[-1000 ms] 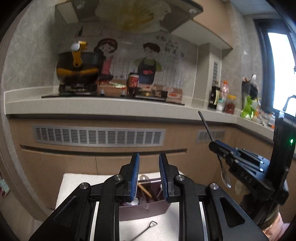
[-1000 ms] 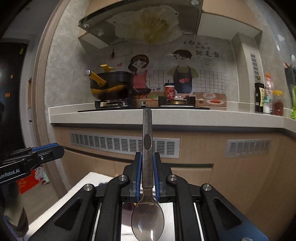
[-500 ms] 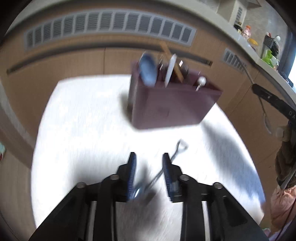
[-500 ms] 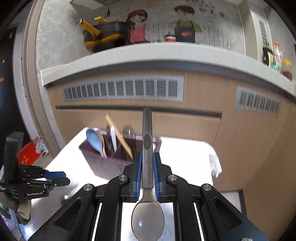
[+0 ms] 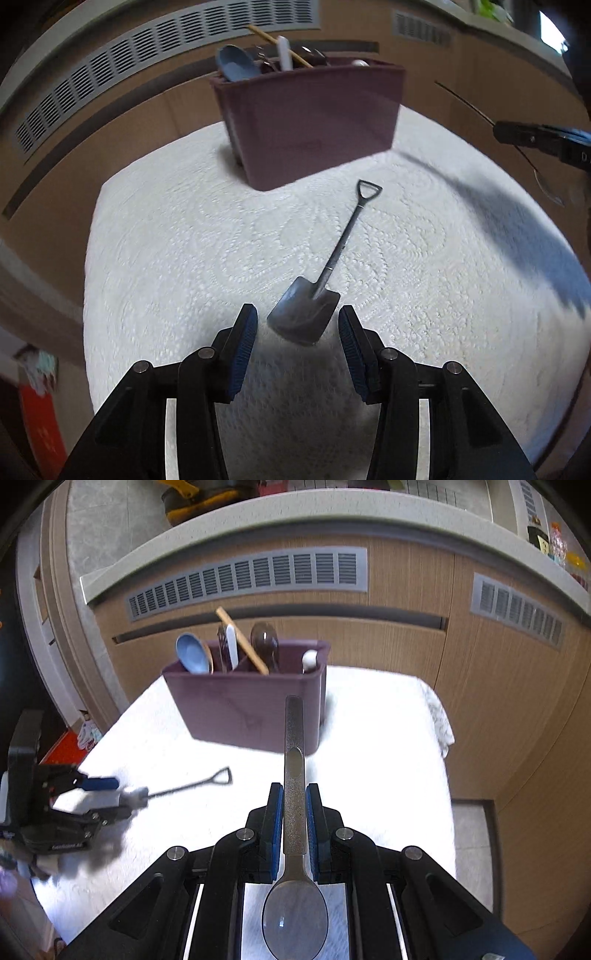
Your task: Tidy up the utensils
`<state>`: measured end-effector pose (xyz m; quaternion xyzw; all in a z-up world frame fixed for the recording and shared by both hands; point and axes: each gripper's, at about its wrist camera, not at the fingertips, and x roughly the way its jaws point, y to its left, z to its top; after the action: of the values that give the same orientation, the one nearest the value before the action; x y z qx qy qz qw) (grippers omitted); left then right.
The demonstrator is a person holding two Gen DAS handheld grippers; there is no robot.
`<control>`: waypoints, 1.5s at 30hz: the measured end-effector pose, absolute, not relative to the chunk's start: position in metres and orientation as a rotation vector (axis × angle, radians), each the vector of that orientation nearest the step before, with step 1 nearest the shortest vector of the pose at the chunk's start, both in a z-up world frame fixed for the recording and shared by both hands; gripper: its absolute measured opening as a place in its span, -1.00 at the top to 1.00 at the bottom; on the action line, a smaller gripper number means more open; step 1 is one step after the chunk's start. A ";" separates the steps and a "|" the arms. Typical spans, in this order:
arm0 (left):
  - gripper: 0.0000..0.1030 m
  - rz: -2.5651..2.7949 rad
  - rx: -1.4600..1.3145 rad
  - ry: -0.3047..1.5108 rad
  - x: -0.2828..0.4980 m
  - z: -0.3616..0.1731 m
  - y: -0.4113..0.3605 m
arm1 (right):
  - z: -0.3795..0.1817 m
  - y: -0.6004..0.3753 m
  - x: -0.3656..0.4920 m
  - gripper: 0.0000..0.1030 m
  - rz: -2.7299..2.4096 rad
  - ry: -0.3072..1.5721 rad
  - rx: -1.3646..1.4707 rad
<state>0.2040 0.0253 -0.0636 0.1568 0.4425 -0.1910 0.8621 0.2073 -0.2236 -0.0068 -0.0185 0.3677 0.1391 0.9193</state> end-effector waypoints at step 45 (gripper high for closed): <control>-0.28 -0.312 0.129 0.872 0.196 -0.060 0.033 | -0.064 -0.174 0.203 0.79 0.327 0.920 -0.212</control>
<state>0.1963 0.0328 -0.0598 0.0621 0.4201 -0.1504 0.8928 0.2032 -0.1739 -0.0643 -0.1019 0.4413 0.1570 0.8776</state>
